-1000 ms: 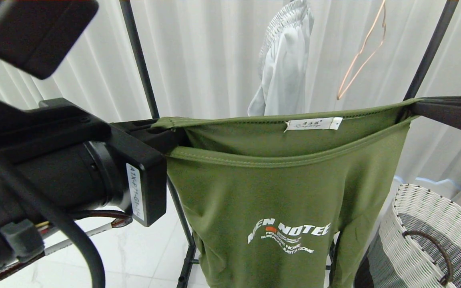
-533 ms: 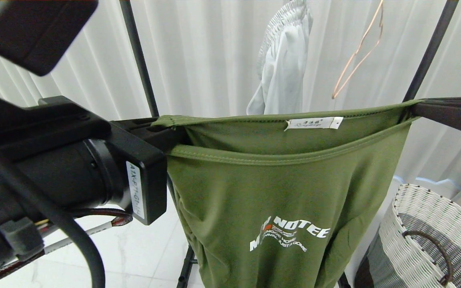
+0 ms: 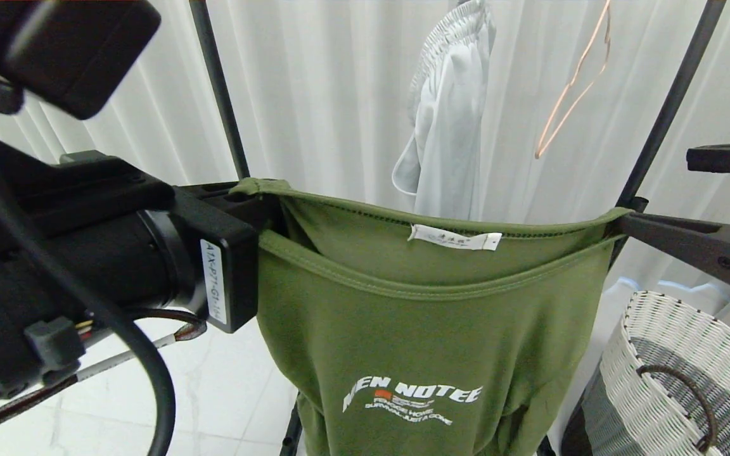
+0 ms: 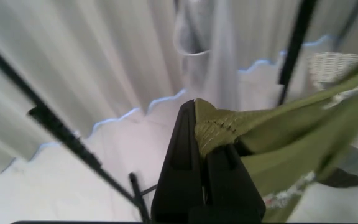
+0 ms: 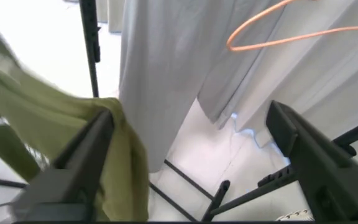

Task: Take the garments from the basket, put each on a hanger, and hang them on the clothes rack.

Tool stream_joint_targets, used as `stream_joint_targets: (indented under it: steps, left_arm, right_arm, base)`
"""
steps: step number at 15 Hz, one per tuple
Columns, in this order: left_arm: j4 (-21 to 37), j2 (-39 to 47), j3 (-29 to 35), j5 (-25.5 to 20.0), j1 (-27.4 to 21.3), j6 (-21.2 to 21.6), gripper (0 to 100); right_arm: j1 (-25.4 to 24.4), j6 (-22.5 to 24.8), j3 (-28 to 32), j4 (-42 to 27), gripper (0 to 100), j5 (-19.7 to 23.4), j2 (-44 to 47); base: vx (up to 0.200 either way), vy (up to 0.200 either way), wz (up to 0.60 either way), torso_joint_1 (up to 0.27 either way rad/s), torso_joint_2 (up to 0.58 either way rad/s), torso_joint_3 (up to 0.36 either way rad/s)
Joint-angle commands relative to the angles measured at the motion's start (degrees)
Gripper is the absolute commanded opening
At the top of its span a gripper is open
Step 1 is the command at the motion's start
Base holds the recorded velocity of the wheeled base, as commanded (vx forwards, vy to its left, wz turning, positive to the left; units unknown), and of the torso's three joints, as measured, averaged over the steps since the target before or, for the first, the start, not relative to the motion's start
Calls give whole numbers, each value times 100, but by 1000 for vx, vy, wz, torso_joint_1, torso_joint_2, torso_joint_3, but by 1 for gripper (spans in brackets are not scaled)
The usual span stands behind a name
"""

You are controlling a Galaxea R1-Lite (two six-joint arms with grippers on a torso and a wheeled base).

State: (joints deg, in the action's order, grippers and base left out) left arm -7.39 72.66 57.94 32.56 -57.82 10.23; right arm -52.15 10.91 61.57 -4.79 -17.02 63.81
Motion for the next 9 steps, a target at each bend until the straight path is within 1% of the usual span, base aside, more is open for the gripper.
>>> stream_joint_targets:
  steps: [1, 2, 5, 6, 7, 9]
  left_arm:
    - [0, 29, -29, 57, 368, 6, 0]
    - [0, 21, -46, 93, 403, 6, 0]
    - [0, -15, -213, 136, 403, 6, 0]
    - [0, -15, -257, 233, 403, 6, 0]
    - [0, -23, -257, 286, 403, 6, 0]
    - [0, -59, -257, 286, 403, 76, 0]
  right_arm:
    - [-155, 16, -163, -13, 100, 85, -255]
    - [-225, 16, -242, -13, 100, 146, -334]
    - [-225, 25, -418, -13, 100, 120, -395]
    - [-208, 25, -436, -22, 100, 93, -386]
    - [-129, 25, -453, -66, 100, 58, -378]
    - [302, 25, -418, -549, 100, -109, -378]
  base:
    - [0, 0, 0, 0, 0, 0]
    - [0, 0, 0, 0, 0, 0]
    - [0, 0, 0, 0, 0, 0]
    - [0, 0, 0, 0, 0, 0]
    - [0, 0, 0, 0, 0, 0]
    - [0, 0, 0, 0, 0, 0]
